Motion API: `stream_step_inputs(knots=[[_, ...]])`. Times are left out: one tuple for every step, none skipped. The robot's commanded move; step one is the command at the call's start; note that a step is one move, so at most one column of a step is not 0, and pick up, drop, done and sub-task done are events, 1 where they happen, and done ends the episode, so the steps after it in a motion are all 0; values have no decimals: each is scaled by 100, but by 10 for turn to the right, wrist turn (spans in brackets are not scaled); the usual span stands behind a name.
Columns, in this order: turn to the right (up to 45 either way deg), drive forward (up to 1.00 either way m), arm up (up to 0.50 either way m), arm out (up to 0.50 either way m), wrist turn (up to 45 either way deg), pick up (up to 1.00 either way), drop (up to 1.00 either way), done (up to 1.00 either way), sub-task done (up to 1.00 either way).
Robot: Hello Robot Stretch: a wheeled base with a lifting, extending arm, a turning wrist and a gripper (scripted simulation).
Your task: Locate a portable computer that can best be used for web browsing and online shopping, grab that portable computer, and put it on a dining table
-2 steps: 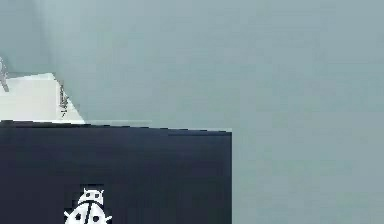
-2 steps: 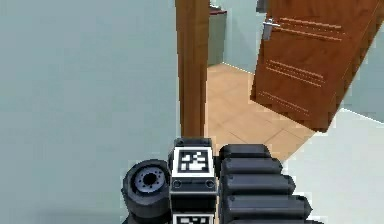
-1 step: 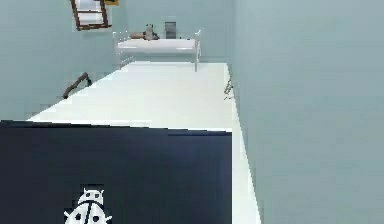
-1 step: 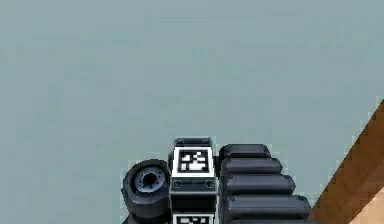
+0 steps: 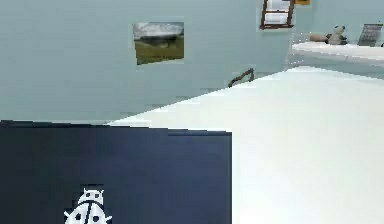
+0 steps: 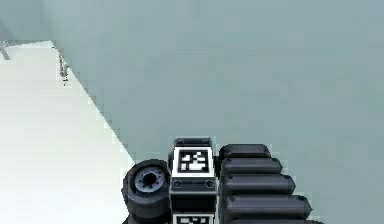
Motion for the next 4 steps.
stream_step_inputs(knots=[[-360,0,0,0,0,0,0,0,0],[0,25,0,0,0,0,0,0,0],[-450,0,0,0,0,0,0,0,0],[-420,0,0,0,0,0,0,0,0]])
